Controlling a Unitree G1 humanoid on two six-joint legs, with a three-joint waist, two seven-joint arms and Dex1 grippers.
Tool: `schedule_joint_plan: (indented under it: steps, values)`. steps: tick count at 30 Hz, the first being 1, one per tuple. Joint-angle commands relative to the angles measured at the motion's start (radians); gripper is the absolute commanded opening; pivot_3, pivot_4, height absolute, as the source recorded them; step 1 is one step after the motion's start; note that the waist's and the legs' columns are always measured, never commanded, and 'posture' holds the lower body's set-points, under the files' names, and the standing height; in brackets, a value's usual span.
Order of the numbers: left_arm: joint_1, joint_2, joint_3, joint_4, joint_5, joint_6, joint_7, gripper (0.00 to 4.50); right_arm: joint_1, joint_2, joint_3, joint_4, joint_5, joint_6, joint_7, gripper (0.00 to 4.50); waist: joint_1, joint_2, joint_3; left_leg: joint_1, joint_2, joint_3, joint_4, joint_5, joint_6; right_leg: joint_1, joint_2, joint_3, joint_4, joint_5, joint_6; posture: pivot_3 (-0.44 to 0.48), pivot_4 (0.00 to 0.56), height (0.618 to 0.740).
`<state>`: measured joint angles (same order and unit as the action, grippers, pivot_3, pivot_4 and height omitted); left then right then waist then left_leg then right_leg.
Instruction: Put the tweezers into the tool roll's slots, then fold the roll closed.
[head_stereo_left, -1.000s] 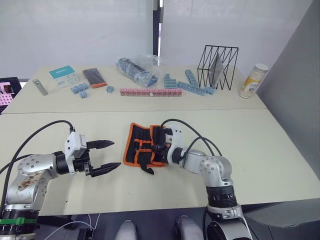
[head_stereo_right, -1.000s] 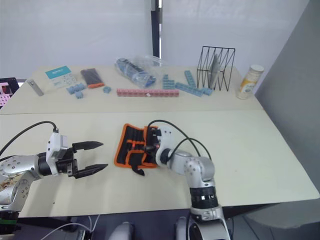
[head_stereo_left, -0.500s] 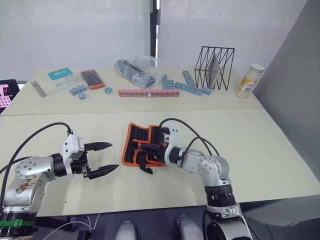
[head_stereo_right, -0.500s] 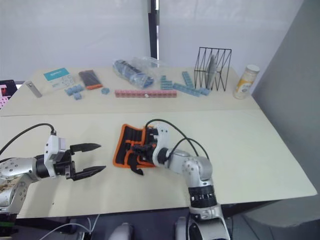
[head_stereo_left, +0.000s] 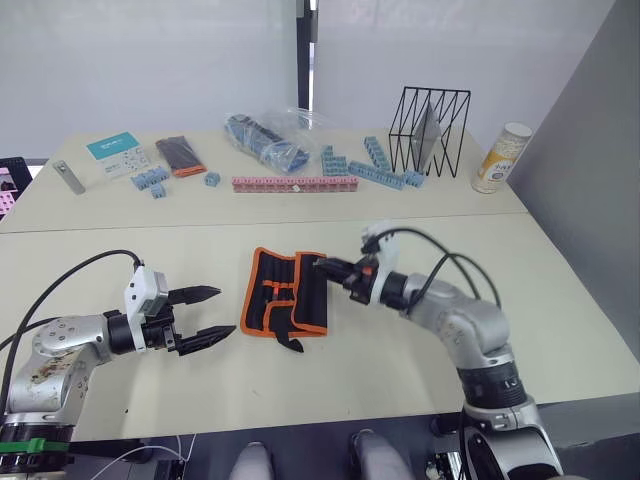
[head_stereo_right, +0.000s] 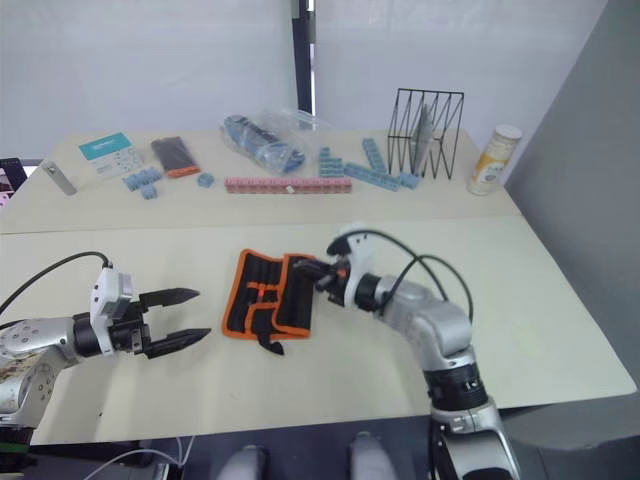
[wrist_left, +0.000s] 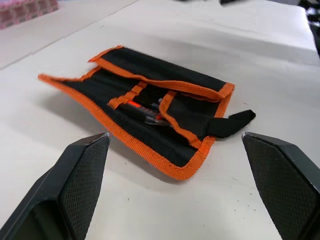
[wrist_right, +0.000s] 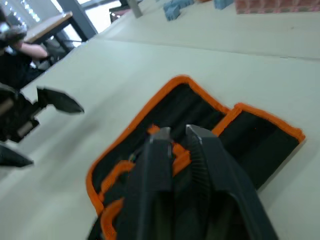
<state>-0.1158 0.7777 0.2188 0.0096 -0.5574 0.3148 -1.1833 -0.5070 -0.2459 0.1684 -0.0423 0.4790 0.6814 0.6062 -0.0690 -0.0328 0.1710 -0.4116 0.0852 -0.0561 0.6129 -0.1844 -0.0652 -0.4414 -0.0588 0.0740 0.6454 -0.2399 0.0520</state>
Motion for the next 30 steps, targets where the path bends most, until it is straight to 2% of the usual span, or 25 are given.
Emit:
schedule_joint_plan:
  steps: [1,8,14,17,19,24,30]
  values:
    - [-0.004,-0.003,0.013,-0.050,-0.041,0.128,0.078,4.50,0.007,-0.017,0.041,0.077,-0.093,-0.207,0.093,0.01,0.001,0.000,0.000,0.000,0.000,0.000,0.000,0.000,0.000,0.000,0.000,0.000,0.000,0.000,0.000,0.000,0.150,0.721]
    - [-0.003,-0.090,0.045,-0.126,-0.198,0.523,0.338,4.50,-0.006,-0.005,0.079,0.204,-0.199,-0.348,0.146,0.01,0.001,0.000,0.000,0.002,0.000,0.000,0.001,0.000,0.000,0.002,0.000,0.000,0.001,0.000,0.000,0.000,0.150,0.721]
    - [-0.002,-0.184,0.024,-0.156,-0.180,0.601,0.517,4.50,-0.007,-0.017,0.121,0.248,-0.278,-0.309,0.150,0.01,0.004,0.000,0.000,0.008,-0.001,0.000,0.001,0.000,0.000,0.007,0.000,0.000,0.001,0.000,0.000,0.000,0.150,0.721]
    - [-0.012,-0.213,0.023,-0.171,-0.188,0.622,0.556,4.50,-0.008,-0.020,0.135,0.264,-0.311,-0.295,0.148,0.01,0.009,0.000,0.000,0.018,-0.001,0.000,0.001,0.000,0.000,0.018,0.000,0.000,0.000,-0.001,-0.001,0.000,0.150,0.721]
    - [-0.014,-0.222,0.017,-0.173,-0.190,0.638,0.574,4.50,-0.012,-0.019,0.137,0.272,-0.325,-0.290,0.147,0.01,0.009,0.000,-0.001,0.022,-0.001,0.000,0.001,0.000,0.000,0.021,0.000,0.000,-0.001,-0.004,-0.007,0.000,0.150,0.721]
    - [-0.033,-0.247,0.020,-0.175,-0.216,0.653,0.585,3.05,-0.016,-0.013,0.142,0.273,-0.339,-0.286,0.155,0.00,0.008,-0.001,-0.001,0.022,-0.001,0.000,0.002,0.000,-0.001,0.021,0.000,0.001,-0.001,-0.004,-0.007,0.000,0.150,0.721]
    - [-0.063,-0.258,0.043,-0.163,-0.220,0.657,0.581,1.01,-0.014,-0.004,0.145,0.269,-0.345,-0.283,0.152,0.00,0.001,-0.001,-0.001,0.021,-0.001,0.000,0.001,0.000,-0.001,0.020,0.000,0.001,0.000,-0.001,-0.002,0.000,0.150,0.721]
